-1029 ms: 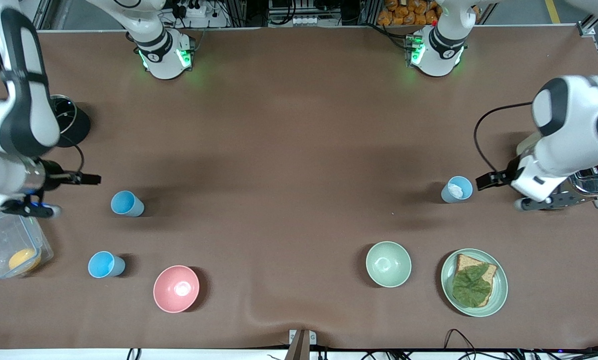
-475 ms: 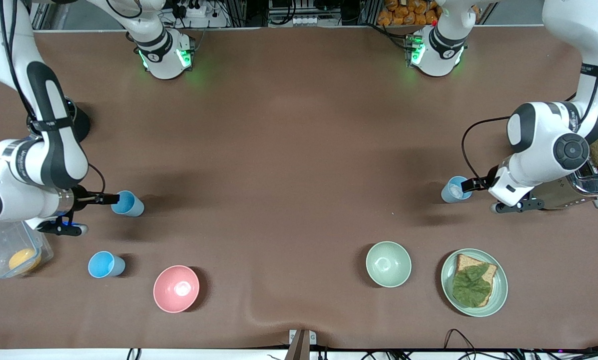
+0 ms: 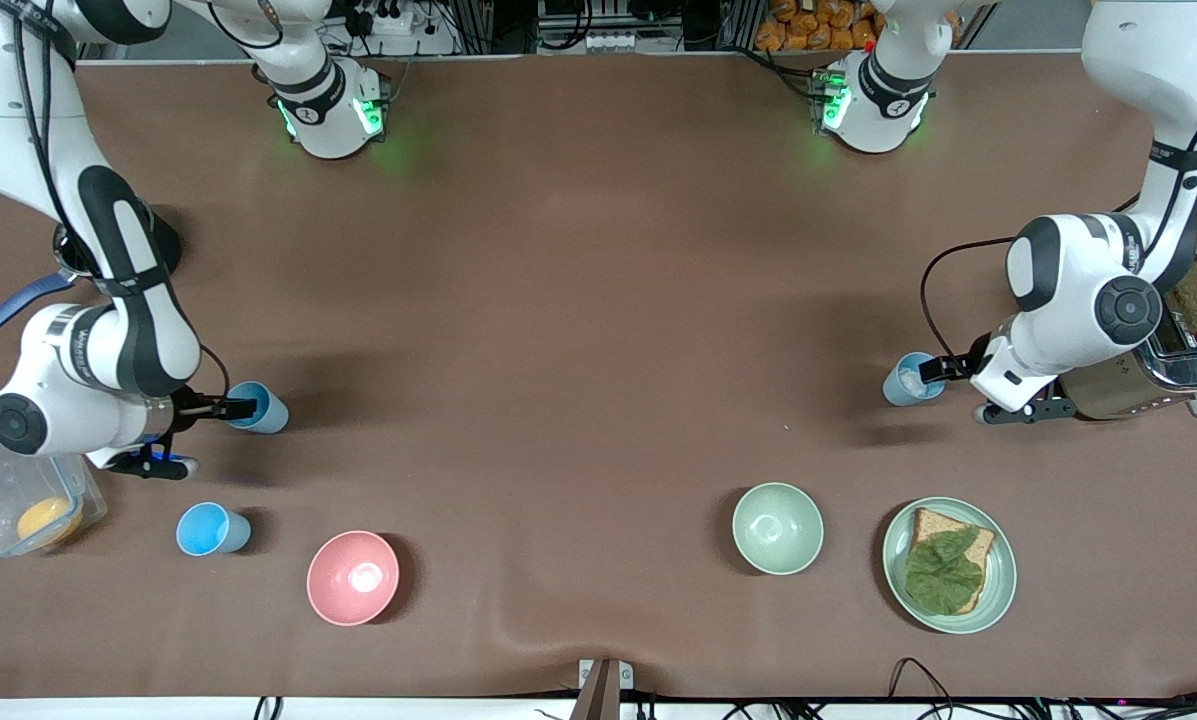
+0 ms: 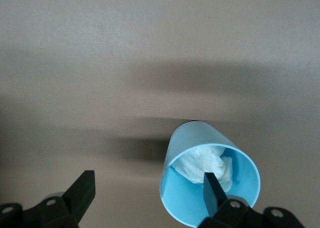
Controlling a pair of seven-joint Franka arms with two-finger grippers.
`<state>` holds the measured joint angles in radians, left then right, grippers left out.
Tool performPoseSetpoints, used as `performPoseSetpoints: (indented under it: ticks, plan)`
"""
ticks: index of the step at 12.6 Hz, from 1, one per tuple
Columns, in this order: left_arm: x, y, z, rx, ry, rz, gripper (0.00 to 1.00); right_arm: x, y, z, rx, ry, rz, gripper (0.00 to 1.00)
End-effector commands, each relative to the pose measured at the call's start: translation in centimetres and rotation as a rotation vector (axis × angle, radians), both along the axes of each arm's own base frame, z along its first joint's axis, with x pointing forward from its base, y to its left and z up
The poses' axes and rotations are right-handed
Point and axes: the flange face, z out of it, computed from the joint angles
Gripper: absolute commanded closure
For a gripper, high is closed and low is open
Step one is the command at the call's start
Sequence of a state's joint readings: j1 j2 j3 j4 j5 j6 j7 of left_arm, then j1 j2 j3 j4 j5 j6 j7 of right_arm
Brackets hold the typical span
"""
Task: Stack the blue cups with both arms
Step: 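Reach the right gripper to a blue cup while the left gripper reaches another, then close the right gripper on its blue cup while the left gripper grasps its cup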
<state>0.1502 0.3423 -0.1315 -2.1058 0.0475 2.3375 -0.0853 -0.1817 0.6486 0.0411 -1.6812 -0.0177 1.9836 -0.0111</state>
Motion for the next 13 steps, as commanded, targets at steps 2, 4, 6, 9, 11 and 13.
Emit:
performPoseSetpoints:
  ticks: [2, 4, 6, 9, 11, 13]
  plan:
    - [-1.3, -1.2, -1.7, -0.004, -0.036, -0.052, 0.44, 0.4, 1.5, -0.3, 0.039, -0.002, 0.062, 0.75]
    - [-1.4, -1.3, -1.9, -0.006, -0.038, -0.055, 0.81, 0.1, 1.8, -0.5, 0.043, 0.015, 0.072, 1.0]
    - [-1.4, -1.7, -1.9, -0.007, -0.038, -0.06, 1.0, 0.1, 1.4, -0.7, 0.044, 0.012, 0.067, 1.0]
    - [-1.1, -4.7, -0.6, -0.021, -0.05, -0.094, 1.0, 0.0, 1.5, -0.7, 0.041, 0.015, 0.06, 1.0]
    - [-0.6, -8.6, 2.4, -0.036, -0.058, -0.115, 1.0, 0.1, 1.4, -0.7, 0.041, 0.012, 0.06, 1.0]
    - [-0.1, -14.8, 5.9, -0.049, -0.041, -0.072, 1.0, 0.1, 1.3, -0.7, 0.041, 0.012, 0.058, 1.0]
